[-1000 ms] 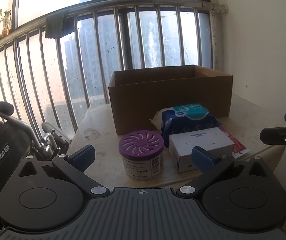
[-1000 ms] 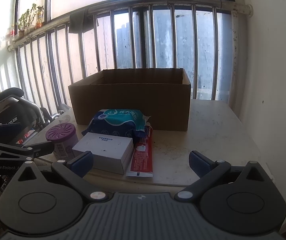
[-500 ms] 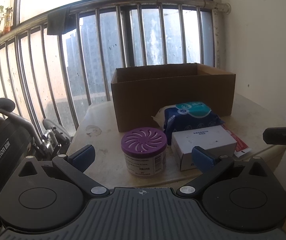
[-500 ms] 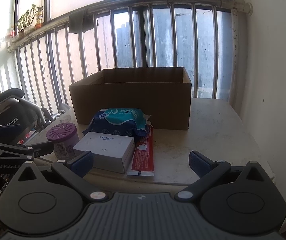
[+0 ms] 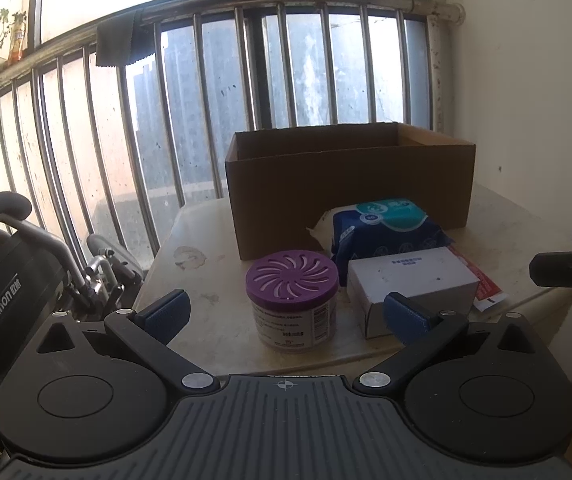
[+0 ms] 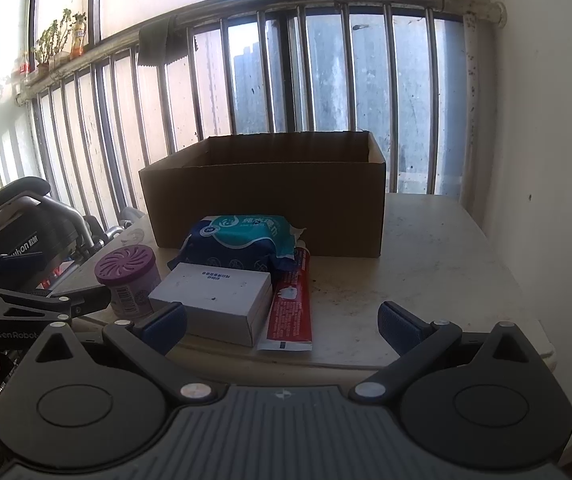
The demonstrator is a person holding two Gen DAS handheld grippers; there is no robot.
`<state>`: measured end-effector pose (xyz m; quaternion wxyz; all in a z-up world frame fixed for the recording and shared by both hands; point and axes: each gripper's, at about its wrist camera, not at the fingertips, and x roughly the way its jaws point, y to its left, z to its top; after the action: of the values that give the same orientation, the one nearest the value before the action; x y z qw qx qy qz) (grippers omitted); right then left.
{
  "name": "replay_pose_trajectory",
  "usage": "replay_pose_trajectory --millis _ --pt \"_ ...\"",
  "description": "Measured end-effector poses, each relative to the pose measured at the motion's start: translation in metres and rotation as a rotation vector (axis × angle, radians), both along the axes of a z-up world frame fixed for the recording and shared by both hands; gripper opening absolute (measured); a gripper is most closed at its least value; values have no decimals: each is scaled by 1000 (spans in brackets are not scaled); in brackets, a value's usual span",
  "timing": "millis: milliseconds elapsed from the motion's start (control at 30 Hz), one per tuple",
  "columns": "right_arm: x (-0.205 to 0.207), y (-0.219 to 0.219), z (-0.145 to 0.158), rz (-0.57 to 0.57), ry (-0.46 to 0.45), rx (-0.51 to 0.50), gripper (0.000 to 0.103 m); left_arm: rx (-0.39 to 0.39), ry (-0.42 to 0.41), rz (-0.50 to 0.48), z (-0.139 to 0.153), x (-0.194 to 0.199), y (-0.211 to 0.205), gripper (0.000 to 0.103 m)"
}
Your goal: Organize objects
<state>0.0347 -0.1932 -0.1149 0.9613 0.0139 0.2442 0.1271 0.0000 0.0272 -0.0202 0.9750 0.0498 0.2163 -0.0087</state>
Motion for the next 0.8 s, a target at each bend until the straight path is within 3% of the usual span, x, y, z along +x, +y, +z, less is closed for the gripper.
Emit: replay_pose_trajectory --millis 433,800 --pt "1 1 -1 1 5 1 103 -33 12 -7 -2 2 4 103" --pt "1 1 -1 -1 11 1 103 0 42 29 -13 8 7 103"
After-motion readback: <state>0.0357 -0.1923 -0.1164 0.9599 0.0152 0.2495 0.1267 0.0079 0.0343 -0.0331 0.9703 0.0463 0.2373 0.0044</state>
